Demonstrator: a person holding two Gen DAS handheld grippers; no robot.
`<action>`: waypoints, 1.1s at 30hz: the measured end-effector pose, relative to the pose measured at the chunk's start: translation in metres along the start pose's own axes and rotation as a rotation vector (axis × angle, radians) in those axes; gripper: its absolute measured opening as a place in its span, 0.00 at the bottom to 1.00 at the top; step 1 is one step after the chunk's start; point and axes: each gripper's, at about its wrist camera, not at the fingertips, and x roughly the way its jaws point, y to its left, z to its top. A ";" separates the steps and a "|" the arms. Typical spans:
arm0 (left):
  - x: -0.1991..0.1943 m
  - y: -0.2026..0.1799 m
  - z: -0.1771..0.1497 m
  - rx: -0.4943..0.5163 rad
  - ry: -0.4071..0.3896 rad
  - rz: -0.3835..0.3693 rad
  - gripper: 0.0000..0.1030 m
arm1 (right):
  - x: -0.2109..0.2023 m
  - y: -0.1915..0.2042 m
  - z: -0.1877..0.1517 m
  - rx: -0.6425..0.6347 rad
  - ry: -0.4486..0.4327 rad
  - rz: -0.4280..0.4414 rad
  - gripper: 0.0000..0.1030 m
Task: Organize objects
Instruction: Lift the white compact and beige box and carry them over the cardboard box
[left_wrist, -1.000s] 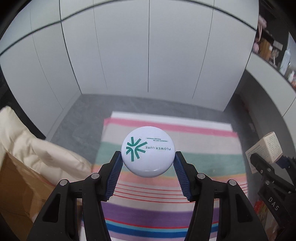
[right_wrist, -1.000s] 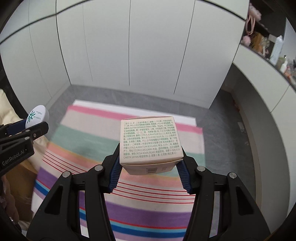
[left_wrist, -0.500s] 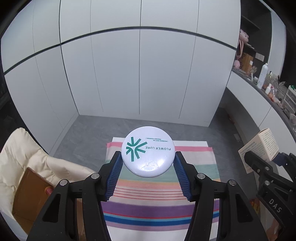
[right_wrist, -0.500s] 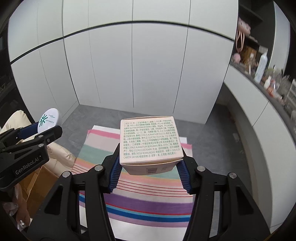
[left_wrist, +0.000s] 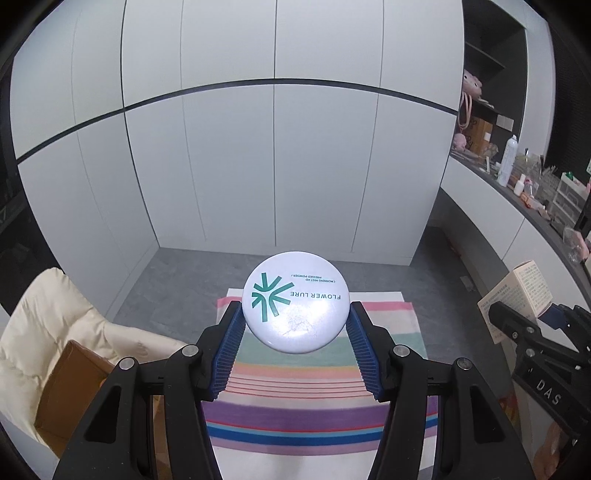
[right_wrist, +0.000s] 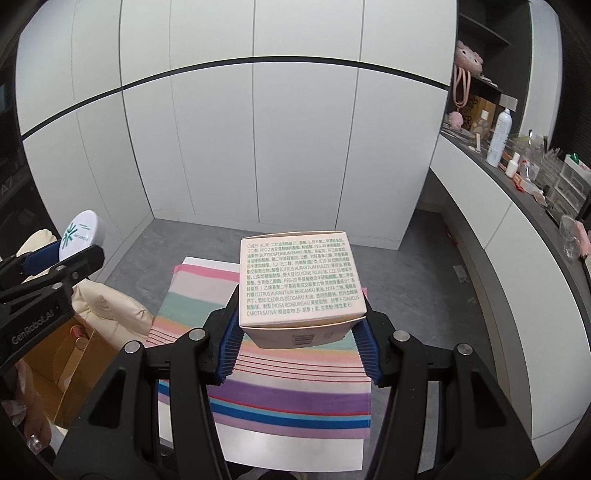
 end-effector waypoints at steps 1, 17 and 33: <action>-0.002 -0.001 -0.001 0.013 -0.002 -0.001 0.55 | 0.001 -0.002 -0.001 0.006 0.002 0.002 0.54; -0.083 0.003 -0.090 0.075 -0.048 -0.011 0.55 | -0.037 0.003 -0.084 0.026 0.013 -0.023 0.54; -0.131 0.049 -0.184 0.000 0.014 0.008 0.56 | -0.116 0.001 -0.213 0.114 0.048 0.001 0.54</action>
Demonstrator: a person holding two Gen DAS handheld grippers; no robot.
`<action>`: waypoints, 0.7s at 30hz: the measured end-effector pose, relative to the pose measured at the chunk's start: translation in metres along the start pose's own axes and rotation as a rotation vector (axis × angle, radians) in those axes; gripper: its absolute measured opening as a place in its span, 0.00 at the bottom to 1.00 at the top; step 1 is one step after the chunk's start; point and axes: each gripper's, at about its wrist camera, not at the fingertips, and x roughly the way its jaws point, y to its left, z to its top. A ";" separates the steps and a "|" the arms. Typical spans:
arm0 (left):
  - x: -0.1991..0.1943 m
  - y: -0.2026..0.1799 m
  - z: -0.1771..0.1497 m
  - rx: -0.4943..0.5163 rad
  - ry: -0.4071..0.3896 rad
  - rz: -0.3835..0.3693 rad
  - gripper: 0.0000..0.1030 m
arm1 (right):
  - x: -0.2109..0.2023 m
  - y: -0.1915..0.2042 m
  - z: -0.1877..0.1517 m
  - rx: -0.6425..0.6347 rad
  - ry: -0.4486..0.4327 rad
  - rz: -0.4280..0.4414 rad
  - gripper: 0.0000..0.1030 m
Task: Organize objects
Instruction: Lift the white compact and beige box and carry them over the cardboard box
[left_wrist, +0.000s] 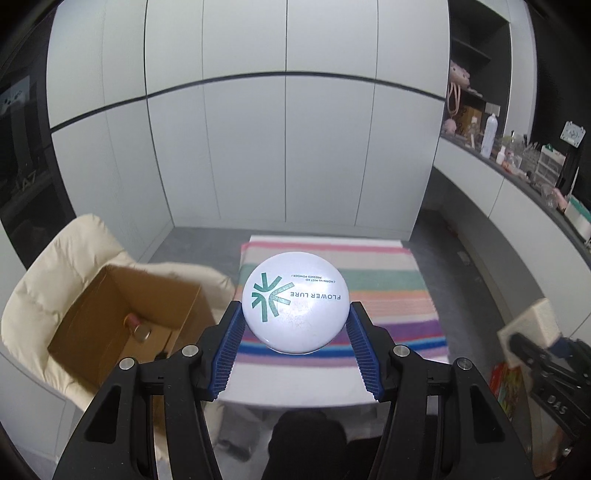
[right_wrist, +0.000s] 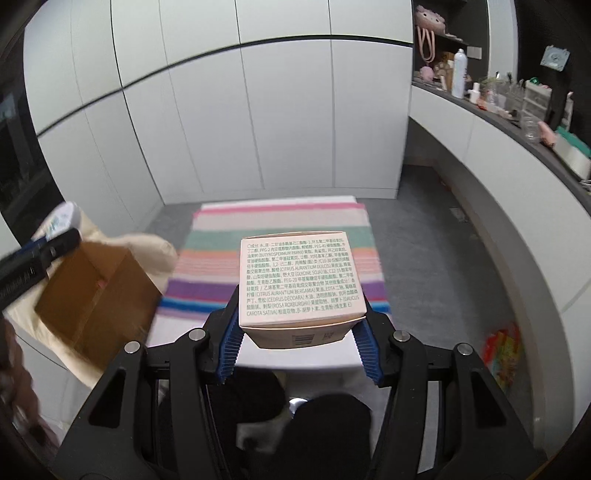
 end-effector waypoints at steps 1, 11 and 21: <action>0.000 0.001 -0.003 -0.002 0.006 -0.001 0.56 | -0.003 -0.003 -0.007 -0.002 0.005 -0.020 0.54; -0.008 0.002 -0.015 0.018 0.011 -0.007 0.55 | -0.019 -0.038 -0.018 0.063 -0.001 -0.086 0.54; 0.006 0.013 -0.019 -0.008 0.023 -0.002 0.56 | -0.006 -0.023 -0.017 0.012 0.033 -0.066 0.54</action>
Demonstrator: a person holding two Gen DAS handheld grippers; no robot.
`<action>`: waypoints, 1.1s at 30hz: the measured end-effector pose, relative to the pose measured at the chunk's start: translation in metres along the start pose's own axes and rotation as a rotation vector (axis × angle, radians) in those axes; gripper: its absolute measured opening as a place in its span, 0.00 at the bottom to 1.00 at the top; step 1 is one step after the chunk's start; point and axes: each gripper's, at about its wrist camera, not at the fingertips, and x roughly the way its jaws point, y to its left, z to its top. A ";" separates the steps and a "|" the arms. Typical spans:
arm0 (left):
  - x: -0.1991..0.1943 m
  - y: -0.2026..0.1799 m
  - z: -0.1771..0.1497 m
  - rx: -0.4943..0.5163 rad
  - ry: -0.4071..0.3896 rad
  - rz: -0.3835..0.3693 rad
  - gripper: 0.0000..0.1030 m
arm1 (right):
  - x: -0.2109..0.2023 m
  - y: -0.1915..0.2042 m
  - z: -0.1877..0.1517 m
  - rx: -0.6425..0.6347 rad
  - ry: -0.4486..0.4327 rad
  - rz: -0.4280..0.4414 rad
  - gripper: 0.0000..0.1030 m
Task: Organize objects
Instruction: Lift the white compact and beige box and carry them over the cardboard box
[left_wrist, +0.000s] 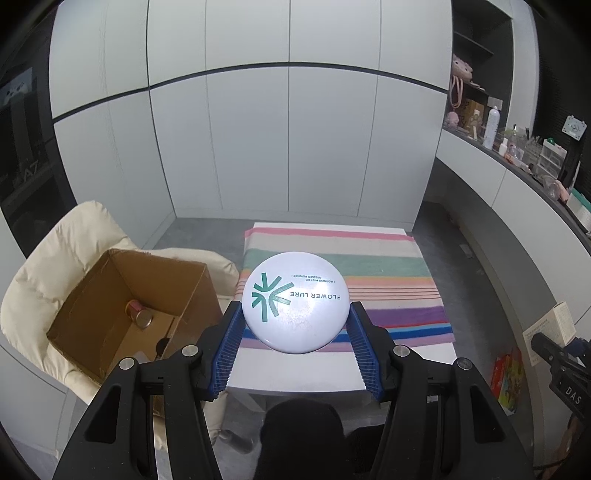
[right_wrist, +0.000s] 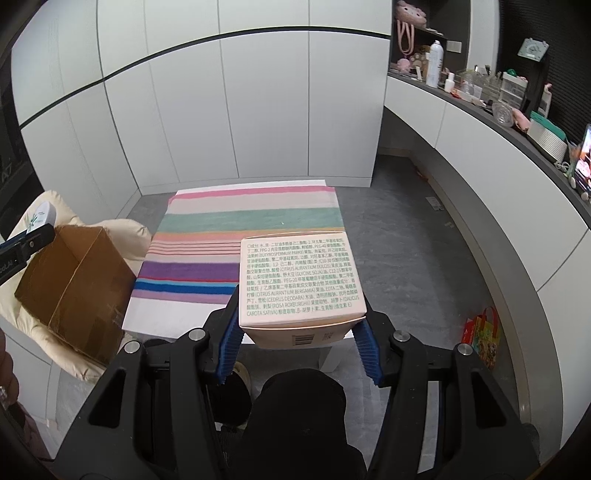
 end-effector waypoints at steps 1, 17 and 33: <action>0.001 0.002 -0.001 -0.005 0.003 -0.003 0.56 | 0.001 0.002 0.000 -0.004 0.003 0.001 0.54; 0.006 0.057 -0.015 -0.095 0.036 0.084 0.56 | 0.018 0.061 0.001 -0.119 0.031 0.084 0.55; -0.030 0.183 -0.062 -0.320 0.086 0.225 0.56 | 0.033 0.194 -0.004 -0.342 0.046 0.273 0.55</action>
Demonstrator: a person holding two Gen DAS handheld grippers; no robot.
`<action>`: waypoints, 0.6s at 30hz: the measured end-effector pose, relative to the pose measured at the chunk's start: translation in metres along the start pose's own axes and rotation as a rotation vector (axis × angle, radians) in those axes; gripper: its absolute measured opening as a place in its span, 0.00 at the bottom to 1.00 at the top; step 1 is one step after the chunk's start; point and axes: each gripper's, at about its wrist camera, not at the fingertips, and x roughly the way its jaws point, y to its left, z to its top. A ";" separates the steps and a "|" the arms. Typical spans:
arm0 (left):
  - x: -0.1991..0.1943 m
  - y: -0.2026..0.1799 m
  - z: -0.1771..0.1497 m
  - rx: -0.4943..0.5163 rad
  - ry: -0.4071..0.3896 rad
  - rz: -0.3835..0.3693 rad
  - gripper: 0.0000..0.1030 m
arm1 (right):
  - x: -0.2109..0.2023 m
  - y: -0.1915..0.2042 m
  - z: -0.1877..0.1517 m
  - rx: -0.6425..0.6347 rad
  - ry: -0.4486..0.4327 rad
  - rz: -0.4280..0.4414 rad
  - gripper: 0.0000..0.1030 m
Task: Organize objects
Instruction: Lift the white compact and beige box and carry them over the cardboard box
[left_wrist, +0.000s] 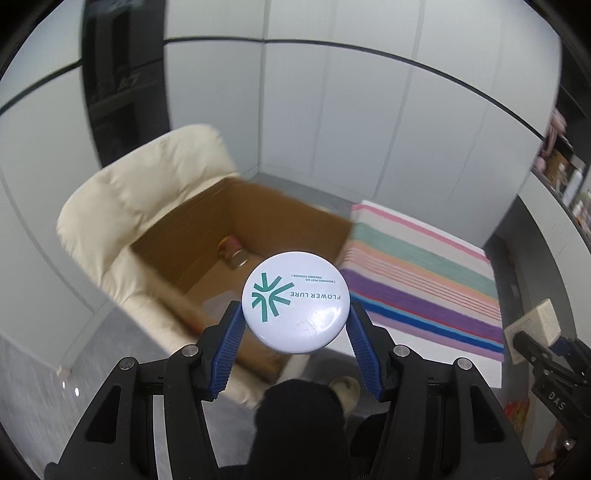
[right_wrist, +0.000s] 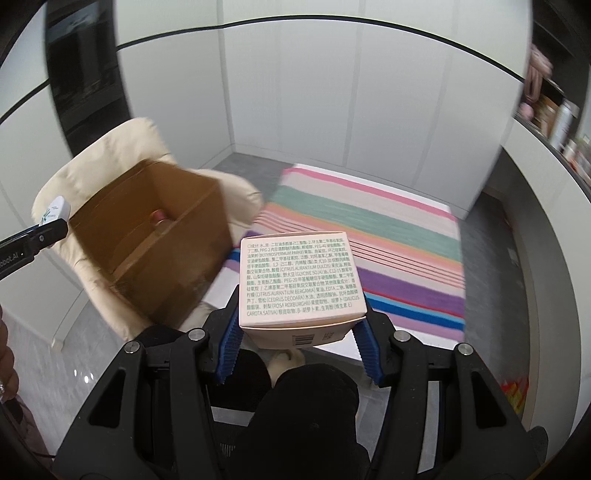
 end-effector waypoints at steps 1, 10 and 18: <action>-0.001 0.009 -0.001 -0.015 0.000 0.021 0.56 | 0.004 0.009 0.002 -0.014 0.002 0.012 0.55; 0.000 0.069 -0.003 -0.128 -0.005 0.101 0.56 | 0.033 0.085 0.022 -0.152 0.016 0.110 0.55; 0.037 0.070 0.010 -0.140 0.027 0.098 0.56 | 0.065 0.121 0.044 -0.223 0.034 0.140 0.55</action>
